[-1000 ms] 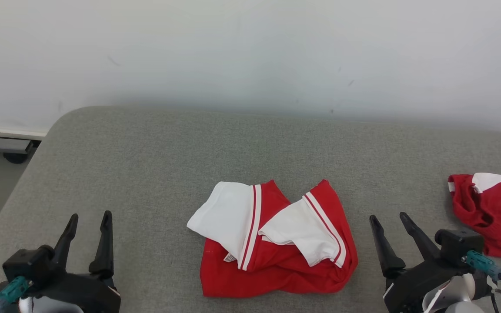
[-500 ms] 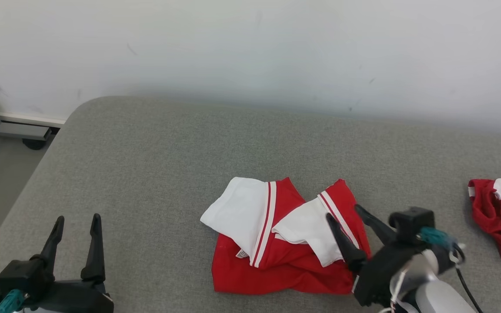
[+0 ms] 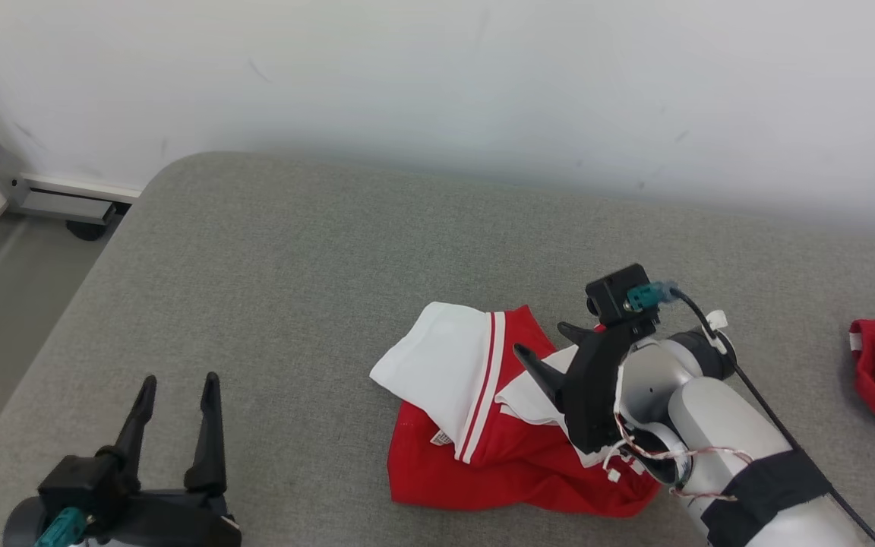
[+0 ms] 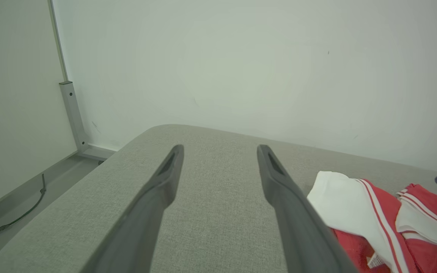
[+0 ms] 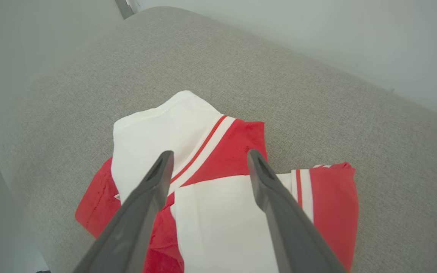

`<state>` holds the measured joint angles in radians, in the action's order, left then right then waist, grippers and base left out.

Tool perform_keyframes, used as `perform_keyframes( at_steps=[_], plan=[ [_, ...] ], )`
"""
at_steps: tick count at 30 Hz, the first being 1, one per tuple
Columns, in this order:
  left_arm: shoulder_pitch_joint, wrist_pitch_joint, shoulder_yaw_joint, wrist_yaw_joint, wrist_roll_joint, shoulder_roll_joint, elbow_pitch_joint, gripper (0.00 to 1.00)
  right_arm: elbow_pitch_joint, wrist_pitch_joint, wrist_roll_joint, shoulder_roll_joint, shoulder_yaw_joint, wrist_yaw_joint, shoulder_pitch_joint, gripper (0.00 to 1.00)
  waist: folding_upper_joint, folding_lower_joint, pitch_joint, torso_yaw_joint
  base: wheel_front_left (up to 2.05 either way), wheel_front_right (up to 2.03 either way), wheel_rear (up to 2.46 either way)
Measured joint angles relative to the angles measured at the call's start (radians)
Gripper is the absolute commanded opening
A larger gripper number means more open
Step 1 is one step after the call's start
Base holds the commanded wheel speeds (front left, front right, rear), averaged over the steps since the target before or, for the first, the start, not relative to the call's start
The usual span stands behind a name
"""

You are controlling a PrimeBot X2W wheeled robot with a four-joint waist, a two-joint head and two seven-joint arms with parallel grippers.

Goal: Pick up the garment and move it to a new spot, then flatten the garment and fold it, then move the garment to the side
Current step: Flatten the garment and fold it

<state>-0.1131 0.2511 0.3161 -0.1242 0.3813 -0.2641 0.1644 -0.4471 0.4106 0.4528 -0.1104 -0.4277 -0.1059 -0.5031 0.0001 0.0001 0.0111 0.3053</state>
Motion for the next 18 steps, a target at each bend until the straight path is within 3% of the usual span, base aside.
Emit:
perform_keyframes(
  at_steps=[18],
  plan=[
    [-0.087, -0.023, 0.08, 0.02, -0.004, 0.057, 0.014, 1.0, -0.375, 0.215, 0.114, 0.043, -0.007, -0.003, -0.224, 1.0, 0.0, 0.0, 0.034, 0.131, 0.0, 0.0, 0.0]
  ],
)
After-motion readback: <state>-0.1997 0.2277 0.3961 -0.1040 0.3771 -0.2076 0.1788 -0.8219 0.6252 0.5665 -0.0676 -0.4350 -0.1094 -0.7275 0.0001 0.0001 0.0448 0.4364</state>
